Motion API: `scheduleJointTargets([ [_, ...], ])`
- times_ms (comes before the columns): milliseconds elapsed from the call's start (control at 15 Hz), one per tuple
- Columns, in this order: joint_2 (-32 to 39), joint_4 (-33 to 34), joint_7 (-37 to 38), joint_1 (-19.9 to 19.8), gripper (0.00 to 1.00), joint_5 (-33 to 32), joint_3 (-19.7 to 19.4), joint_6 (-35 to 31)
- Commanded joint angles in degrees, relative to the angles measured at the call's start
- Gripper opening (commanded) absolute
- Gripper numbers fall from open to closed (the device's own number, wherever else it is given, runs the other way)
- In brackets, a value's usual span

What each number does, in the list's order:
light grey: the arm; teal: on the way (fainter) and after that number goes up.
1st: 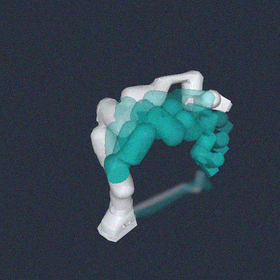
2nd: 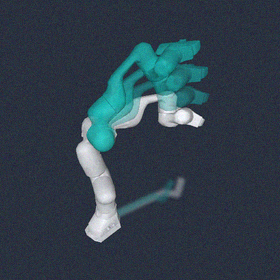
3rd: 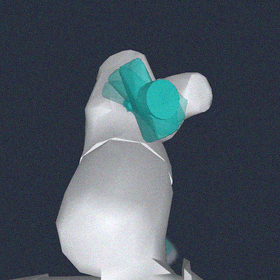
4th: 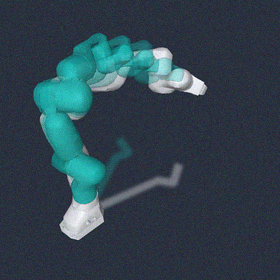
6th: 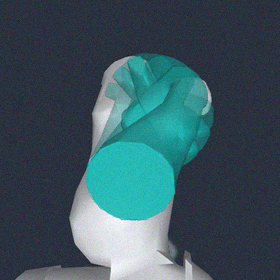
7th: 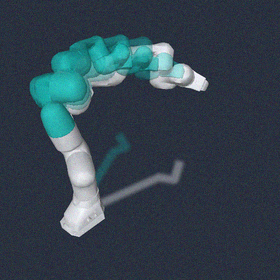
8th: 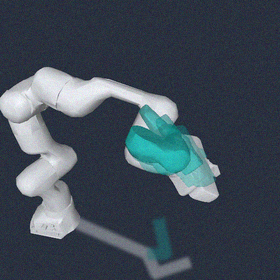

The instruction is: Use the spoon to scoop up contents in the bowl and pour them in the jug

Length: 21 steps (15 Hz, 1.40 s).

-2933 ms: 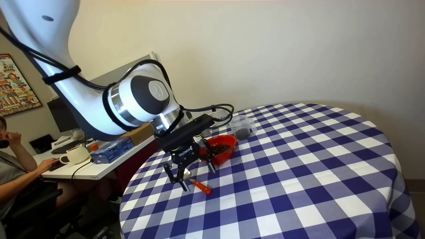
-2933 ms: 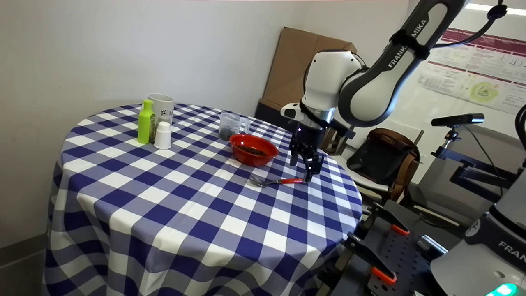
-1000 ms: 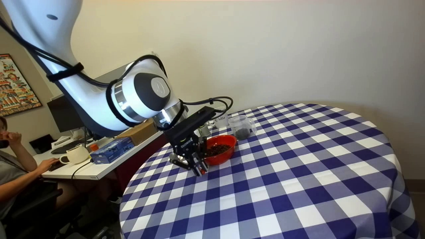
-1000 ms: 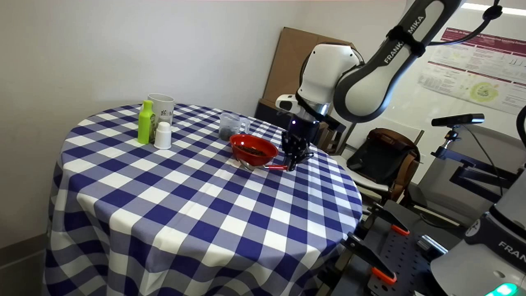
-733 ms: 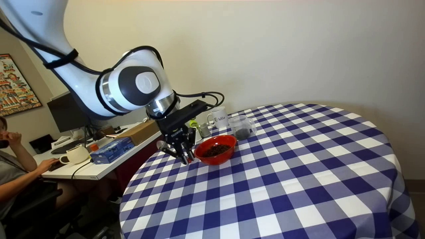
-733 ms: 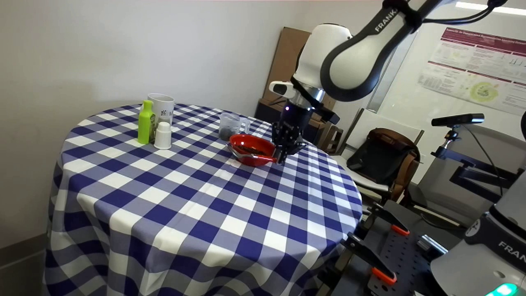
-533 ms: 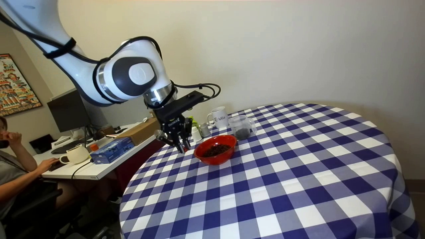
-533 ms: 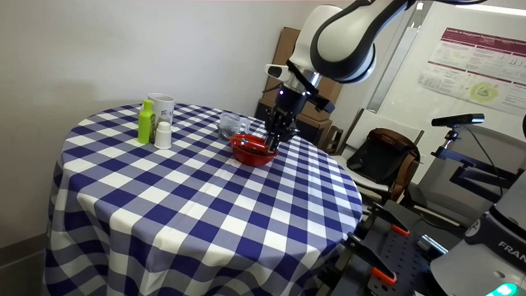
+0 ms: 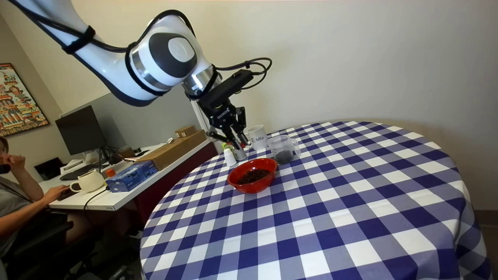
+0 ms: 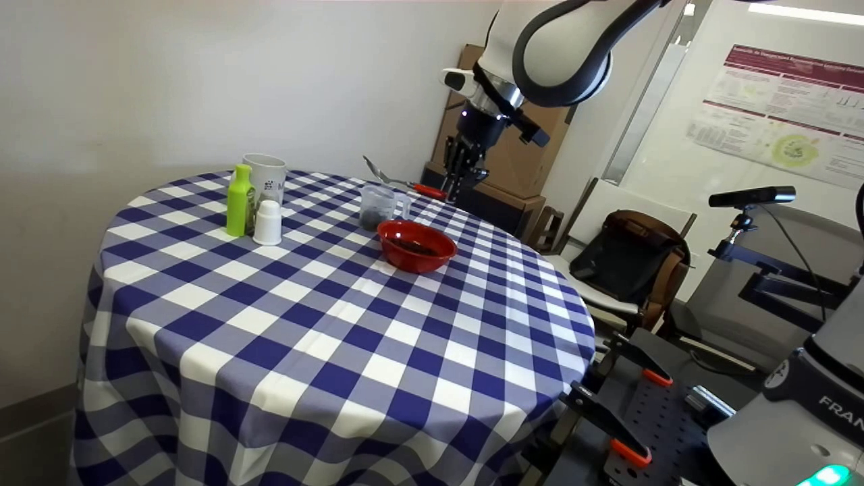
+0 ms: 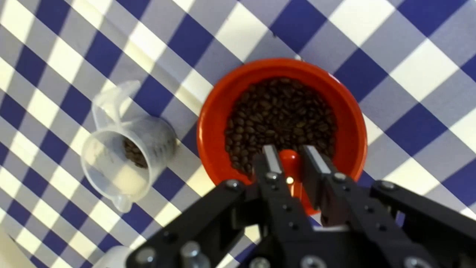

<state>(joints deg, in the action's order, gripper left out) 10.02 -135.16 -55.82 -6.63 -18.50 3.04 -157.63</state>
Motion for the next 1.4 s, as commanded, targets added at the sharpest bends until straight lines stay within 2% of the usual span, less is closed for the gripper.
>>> scheduleJointTargets([
  [0, 2.54, 4.66, 11.67, 4.45, 0.05, -15.90, -7.26, 2.96],
  [67, 3.09, 5.96, 14.39, 8.54, 0.05, -20.87, -11.92, 3.64],
  [267, 5.55, 9.14, 23.41, 13.77, 0.05, -35.89, -17.30, 5.38],
  [467, 7.53, 10.76, 32.37, 17.32, 0.05, -50.57, -19.24, 7.87],
  [733, 10.39, 10.45, 44.11, 20.75, 0.05, -69.45, -19.21, 13.45],
  [800, 10.70, 10.27, 46.66, 16.23, 0.05, -74.47, -13.43, 17.06],
  [1133, 14.32, 9.60, 57.28, 13.87, 0.05, -88.25, -7.26, 28.63],
  [1333, 15.91, 8.98, 60.58, 12.63, 0.05, -92.54, -4.79, 34.01],
])
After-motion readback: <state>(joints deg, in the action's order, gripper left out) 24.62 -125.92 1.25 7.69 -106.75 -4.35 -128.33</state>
